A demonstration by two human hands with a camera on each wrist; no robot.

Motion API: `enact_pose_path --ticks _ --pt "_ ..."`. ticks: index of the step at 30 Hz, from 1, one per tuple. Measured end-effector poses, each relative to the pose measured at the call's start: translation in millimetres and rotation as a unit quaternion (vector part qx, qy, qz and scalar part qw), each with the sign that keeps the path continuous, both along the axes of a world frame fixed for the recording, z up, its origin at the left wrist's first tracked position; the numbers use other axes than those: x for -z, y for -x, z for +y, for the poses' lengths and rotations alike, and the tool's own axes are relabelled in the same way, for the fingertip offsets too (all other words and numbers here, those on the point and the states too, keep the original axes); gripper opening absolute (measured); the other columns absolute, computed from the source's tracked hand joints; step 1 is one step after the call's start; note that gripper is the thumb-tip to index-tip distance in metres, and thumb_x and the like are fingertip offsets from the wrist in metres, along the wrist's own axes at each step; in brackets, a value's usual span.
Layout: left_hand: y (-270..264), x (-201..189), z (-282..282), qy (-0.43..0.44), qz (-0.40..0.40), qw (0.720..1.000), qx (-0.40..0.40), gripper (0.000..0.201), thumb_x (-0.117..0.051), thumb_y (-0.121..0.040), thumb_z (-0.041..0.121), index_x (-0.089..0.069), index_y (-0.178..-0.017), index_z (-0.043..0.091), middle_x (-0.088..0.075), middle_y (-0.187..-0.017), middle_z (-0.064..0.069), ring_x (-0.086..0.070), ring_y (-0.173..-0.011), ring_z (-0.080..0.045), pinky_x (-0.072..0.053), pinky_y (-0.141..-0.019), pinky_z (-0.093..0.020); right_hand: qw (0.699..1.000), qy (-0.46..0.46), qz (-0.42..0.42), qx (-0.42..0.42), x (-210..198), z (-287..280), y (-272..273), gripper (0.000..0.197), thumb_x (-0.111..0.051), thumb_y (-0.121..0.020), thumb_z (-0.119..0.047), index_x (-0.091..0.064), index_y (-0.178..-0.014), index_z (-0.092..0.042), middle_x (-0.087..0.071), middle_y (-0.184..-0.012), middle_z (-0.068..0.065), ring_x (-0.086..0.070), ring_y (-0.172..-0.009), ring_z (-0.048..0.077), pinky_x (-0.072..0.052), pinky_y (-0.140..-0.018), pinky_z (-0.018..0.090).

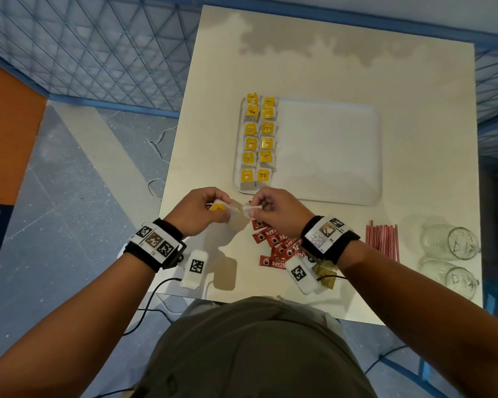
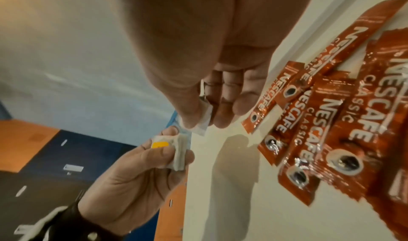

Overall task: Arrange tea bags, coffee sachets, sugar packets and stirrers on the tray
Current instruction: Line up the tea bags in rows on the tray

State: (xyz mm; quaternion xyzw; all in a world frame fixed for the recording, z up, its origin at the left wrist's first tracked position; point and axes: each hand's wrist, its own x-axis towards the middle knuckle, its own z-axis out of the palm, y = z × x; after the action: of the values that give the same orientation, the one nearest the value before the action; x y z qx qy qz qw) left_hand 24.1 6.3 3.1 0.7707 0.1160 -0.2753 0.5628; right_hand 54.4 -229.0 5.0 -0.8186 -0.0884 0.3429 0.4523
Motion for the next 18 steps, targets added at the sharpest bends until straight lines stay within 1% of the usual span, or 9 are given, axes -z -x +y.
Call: enact_pose_path --ticks 2,4,6,8,10,12,15,16,18 --pt "-7 -4 -8 0.038 0.010 0.999 -0.028 0.024 -0.073 -0.082 -0.005 -0.069 -0.094 0.015 -0.067 -0.083 0.000 -0.061 -0.074 -0.013 -0.054 -0.070 -0.025 0.999 -0.026 0.011 0.024 -3 -2 -7 0.012 -0.076 -0.088 -0.027 -0.065 -0.092 -0.025 -0.062 -0.081 -0.002 -0.057 -0.070 0.015 -0.053 -0.071 0.036" --pt "-13 -5 -13 0.058 0.012 0.997 -0.045 0.024 -0.069 -0.085 -0.005 -0.069 -0.099 0.013 -0.066 -0.085 -0.003 -0.059 -0.074 -0.014 -0.052 -0.068 -0.026 0.997 -0.049 0.026 0.046 -6 -2 -11 0.013 -0.075 -0.089 -0.019 -0.065 -0.095 -0.024 -0.068 -0.088 0.011 -0.064 -0.074 0.027 -0.059 -0.077 0.047" --pt "-20 -5 -19 0.064 0.006 0.997 -0.053 0.027 -0.066 -0.086 -0.007 -0.069 -0.103 0.014 -0.068 -0.086 -0.002 -0.057 -0.072 -0.013 -0.048 -0.065 -0.025 0.993 -0.066 0.054 0.081 -8 -2 -15 0.019 -0.075 -0.090 -0.014 -0.062 -0.102 -0.020 -0.073 -0.090 0.018 -0.071 -0.076 0.026 -0.058 -0.080 0.056" --pt "-26 -3 -24 0.071 0.000 0.996 -0.061 0.029 -0.064 -0.088 -0.007 -0.068 -0.107 0.015 -0.069 -0.083 0.001 -0.056 -0.069 -0.012 -0.046 -0.061 -0.023 0.988 -0.076 0.070 0.112 -9 -2 -17 0.025 -0.076 -0.090 -0.015 -0.056 -0.104 -0.019 -0.074 -0.083 0.019 -0.071 -0.070 0.024 -0.056 -0.078 0.058" --pt "-32 -1 -29 0.084 0.001 0.994 -0.070 0.028 -0.064 -0.091 -0.004 -0.067 -0.110 0.016 -0.068 -0.079 0.003 -0.056 -0.068 -0.012 -0.045 -0.060 -0.021 0.985 -0.081 0.071 0.134 -10 -3 -18 0.028 -0.076 -0.090 -0.016 -0.052 -0.103 -0.018 -0.073 -0.078 0.018 -0.069 -0.067 0.021 -0.057 -0.075 0.055" --pt "-36 1 -34 0.100 0.007 0.992 -0.074 0.025 -0.063 -0.094 0.000 -0.067 -0.112 0.017 -0.067 -0.083 0.000 -0.055 -0.070 -0.013 -0.045 -0.059 -0.019 0.984 -0.083 0.066 0.146 -8 -5 -19 0.028 -0.076 -0.090 -0.016 -0.052 -0.104 -0.015 -0.073 -0.078 0.016 -0.070 -0.067 0.017 -0.056 -0.069 0.044" --pt "-41 2 -42 0.118 0.031 0.989 -0.080 0.019 -0.063 -0.097 0.007 -0.068 -0.113 0.015 -0.065 -0.089 -0.008 -0.052 -0.073 -0.015 -0.043 -0.059 -0.020 0.988 -0.078 0.025 0.129 -6 -9 -22 0.018 -0.075 -0.091 -0.014 -0.060 -0.100 -0.014 -0.069 -0.075 0.002 -0.065 -0.063 0.007 -0.051 -0.064 0.026" --pt "-41 3 -44 0.123 0.043 0.988 -0.077 0.016 -0.063 -0.097 0.009 -0.068 -0.112 0.012 -0.063 -0.083 -0.007 -0.050 -0.069 -0.014 -0.042 -0.058 -0.020 0.989 -0.080 0.020 0.123 -5 -11 -23 0.015 -0.074 -0.091 -0.013 -0.062 -0.101 -0.013 -0.067 -0.075 -0.002 -0.063 -0.062 0.004 -0.050 -0.064 0.023" --pt "-42 6 -46 0.132 0.065 0.987 -0.068 0.012 -0.064 -0.098 0.015 -0.068 -0.107 0.009 -0.056 -0.067 -0.001 -0.044 -0.057 -0.011 -0.038 -0.054 -0.020 0.988 -0.094 0.026 0.116 -3 -14 -24 0.012 -0.071 -0.094 -0.010 -0.066 -0.105 -0.009 -0.067 -0.079 -0.001 -0.063 -0.066 0.005 -0.050 -0.065 0.021"
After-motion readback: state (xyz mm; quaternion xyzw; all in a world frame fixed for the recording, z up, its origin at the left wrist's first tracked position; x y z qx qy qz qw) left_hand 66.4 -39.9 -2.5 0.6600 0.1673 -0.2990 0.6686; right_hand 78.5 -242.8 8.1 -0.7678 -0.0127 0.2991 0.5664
